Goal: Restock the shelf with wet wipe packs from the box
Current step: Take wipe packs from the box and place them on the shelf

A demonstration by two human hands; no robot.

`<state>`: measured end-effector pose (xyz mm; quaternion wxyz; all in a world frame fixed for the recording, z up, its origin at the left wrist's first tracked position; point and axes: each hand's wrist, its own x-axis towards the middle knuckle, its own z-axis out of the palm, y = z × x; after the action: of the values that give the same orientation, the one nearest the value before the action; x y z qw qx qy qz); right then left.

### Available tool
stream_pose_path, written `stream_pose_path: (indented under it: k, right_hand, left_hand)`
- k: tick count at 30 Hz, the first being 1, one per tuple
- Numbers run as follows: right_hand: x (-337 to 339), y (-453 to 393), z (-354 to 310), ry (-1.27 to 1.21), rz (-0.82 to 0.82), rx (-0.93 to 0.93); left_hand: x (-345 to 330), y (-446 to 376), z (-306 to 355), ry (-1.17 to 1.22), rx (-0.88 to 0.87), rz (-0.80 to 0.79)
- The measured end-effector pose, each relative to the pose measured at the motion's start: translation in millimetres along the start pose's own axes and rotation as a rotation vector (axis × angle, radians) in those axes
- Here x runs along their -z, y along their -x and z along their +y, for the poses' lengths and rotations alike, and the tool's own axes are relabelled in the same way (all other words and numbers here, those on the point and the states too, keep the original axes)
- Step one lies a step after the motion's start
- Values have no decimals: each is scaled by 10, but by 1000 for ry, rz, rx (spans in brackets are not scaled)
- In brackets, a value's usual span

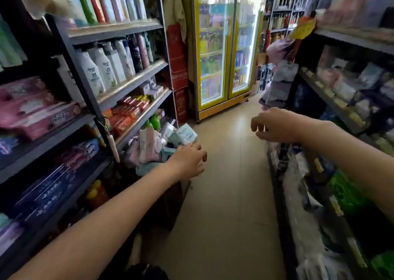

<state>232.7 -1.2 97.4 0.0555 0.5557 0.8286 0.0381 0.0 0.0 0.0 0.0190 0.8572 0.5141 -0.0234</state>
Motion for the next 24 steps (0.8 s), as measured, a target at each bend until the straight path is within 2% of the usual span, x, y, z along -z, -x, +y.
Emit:
stream_pose_path:
  k: [4,9,12,16,20,24]
  right_hand:
    - [-217,-797,122,-11,-89,33]
    - [-592,-2032,0,-21,-200,181]
    - [-745,-2907,-136,-26,-190,245]
    - [-1026,-4044,-304,-69,-214,314]
    - [-1260,-4807,-385,-60,-300,373]
    - [-1490,-5527,-316,-71,-380,370]
  left_hand:
    - [-65,-416,-582,67,230,-70]
    - [-304,-949,-1401,14,378,-125]
    - [-492,-1297,-2031,20,463,-141]
    - [-739,-1722,-2899,144,618,-177]
    - [-858,-2056,-3393,223,690,-246]
    - [-935,-2493,-3699,306,675,-177]
